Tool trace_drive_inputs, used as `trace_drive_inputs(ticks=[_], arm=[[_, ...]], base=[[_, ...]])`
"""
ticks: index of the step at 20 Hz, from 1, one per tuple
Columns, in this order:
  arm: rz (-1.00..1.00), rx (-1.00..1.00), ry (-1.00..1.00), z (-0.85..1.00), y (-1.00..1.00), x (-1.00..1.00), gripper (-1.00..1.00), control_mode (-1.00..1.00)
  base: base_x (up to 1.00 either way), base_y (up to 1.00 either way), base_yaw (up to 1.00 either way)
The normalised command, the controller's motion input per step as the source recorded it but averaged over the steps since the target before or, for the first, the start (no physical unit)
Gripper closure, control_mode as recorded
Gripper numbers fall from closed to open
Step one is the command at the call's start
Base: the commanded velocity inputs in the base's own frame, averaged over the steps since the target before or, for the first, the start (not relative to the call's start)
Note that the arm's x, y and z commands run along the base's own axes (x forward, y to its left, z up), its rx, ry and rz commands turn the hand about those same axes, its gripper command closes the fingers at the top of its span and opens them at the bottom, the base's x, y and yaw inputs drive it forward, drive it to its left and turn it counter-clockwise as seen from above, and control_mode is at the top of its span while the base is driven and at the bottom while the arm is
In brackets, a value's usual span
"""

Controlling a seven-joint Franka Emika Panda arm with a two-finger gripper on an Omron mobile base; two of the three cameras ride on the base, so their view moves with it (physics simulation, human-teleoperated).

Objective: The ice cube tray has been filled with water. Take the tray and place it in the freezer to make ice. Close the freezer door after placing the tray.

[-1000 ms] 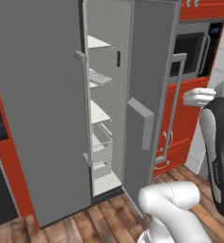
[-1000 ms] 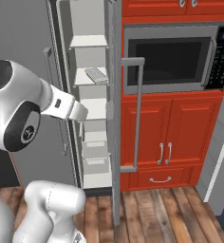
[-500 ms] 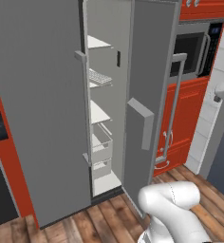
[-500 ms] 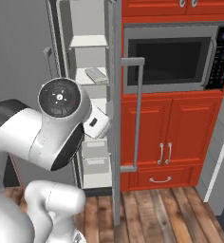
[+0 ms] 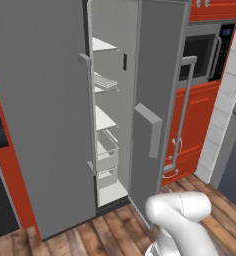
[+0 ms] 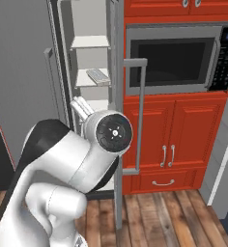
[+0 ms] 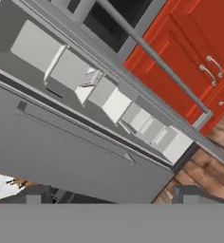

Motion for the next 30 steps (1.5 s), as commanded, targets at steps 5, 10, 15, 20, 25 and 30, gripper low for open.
trace_drive_inputs(ticks=[5,10,15,20,25,30], arm=[[-0.01,0.21,0.00,-0.50,-0.03,0.20,-1.00,-1.00],[0.00,0.20,0.01,-0.24,-0.08,0.28,-1.00,-1.00],[0.00,0.21,0.00,-0.20,-0.26,0.22,-1.00,-1.00],[0.00,0.19,0.02,-0.16,-0.31,0.28,-1.00,-1.00],[0.00,0.19,0.06,-0.19,-0.23,0.54,-1.00,-1.00],[0.05,0.15,0.06,-0.19,-0.13,0.63,-1.00,-1.00]], base=[[0.00,0.00,0.00],[0.00,0.00,0.00],[0.00,0.00,0.00],[0.00,0.00,0.00],[0.00,0.00,0.00],[0.00,0.00,0.00]])
